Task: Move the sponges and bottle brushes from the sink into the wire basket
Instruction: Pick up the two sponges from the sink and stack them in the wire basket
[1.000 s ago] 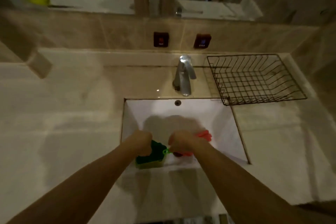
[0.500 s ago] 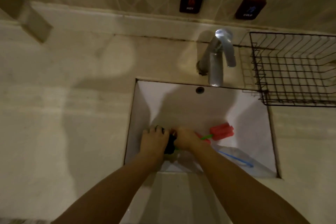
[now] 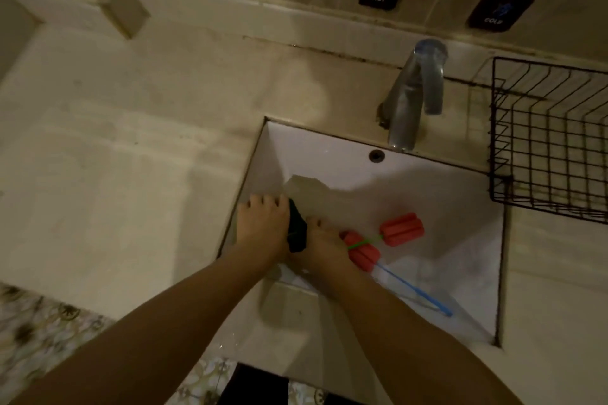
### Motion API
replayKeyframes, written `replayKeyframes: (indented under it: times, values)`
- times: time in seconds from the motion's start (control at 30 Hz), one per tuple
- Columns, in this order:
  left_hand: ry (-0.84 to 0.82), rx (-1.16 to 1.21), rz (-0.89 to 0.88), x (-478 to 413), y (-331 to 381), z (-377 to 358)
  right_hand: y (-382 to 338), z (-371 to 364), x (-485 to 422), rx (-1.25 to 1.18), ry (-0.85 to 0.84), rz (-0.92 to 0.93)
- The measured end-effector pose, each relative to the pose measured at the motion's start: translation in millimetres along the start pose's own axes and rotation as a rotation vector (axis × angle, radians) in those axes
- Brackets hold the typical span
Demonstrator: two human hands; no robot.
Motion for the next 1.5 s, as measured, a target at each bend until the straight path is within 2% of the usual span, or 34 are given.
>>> replayKeyframes:
  times: [0.1,0.17,0.23,0.4,0.6,0.73,0.83,1.07,1.17,1.37,1.5]
  values:
    - [0.024,0.026,0.006,2,-5,-4,-8,3,3,0.011,0.195,0.04]
    - [0.064,0.039,-0.032,3,-8,-5,-8,9,6,-0.005,0.26,0.026]
    - [0.127,0.043,-0.061,6,-12,1,-5,19,13,-0.08,0.275,-0.013]
    - [0.214,0.131,-0.05,16,-15,49,13,59,38,-0.472,0.203,-0.151]
    - [0.268,0.119,-0.178,26,8,106,43,98,96,-0.606,0.334,-0.219]
    - [0.238,0.113,-0.329,31,49,123,79,133,135,-0.55,0.535,-0.194]
    - [0.249,0.132,-0.41,42,87,132,111,154,168,-0.453,0.593,-0.231]
    - [0.321,0.216,-0.601,67,166,147,168,192,234,-0.324,0.647,-0.318]
    - [0.36,0.214,-0.616,69,188,158,187,218,249,-0.245,0.661,-0.338]
    - [0.505,0.161,-0.672,63,223,189,222,292,245,-0.123,0.68,-0.309]
    - [0.458,0.19,-0.673,48,243,200,239,342,214,-0.082,0.691,-0.241]
Point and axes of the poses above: each hand's wrist, its own x-axis away from the middle knuckle, its own z-axis out of the back of the hand, y = z × x, the point moved 8 cm from there along -x, towards the middle knuckle, and after that the axes turned 3 degrees about -z, right-handed, at the moved point
